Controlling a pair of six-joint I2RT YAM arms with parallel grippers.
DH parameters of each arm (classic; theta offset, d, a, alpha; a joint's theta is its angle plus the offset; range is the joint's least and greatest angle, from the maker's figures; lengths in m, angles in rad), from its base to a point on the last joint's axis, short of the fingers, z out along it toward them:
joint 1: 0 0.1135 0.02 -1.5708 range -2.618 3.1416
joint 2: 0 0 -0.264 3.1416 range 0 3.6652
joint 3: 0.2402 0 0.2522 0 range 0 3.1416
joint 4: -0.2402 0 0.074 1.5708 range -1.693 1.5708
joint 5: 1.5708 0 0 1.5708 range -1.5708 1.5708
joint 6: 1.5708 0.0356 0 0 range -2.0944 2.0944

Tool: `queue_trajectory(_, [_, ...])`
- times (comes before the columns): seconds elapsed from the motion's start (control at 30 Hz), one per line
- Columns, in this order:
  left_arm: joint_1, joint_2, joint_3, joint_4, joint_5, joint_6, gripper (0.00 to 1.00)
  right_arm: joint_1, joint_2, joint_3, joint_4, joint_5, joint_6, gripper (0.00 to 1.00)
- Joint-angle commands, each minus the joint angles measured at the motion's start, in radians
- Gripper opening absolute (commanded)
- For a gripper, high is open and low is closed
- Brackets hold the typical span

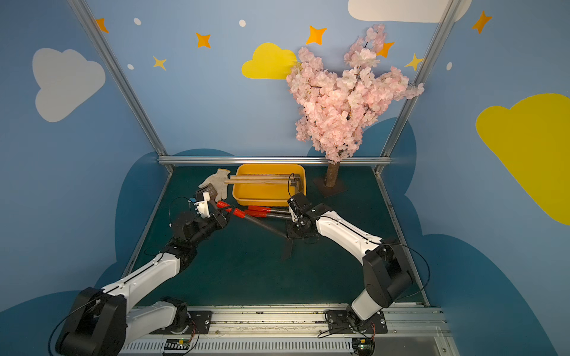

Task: Put the small hoe into the storage box
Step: Pick up the hoe from the center of the board.

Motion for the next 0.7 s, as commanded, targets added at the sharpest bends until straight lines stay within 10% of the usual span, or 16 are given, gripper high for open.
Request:
queue_trajectory(0.0, [0.006,-0.015,-0.026,-0.028,-0.056,0.095,0.03,0.002,0.013,-0.021,-0.001,-0.029,0.065,0.38])
queue_trajectory(0.67, [0.001,0.000,-0.014,-0.042,-0.052,0.111,0.03,0.023,0.142,-0.126,0.166,-0.130,0.168,0.33])
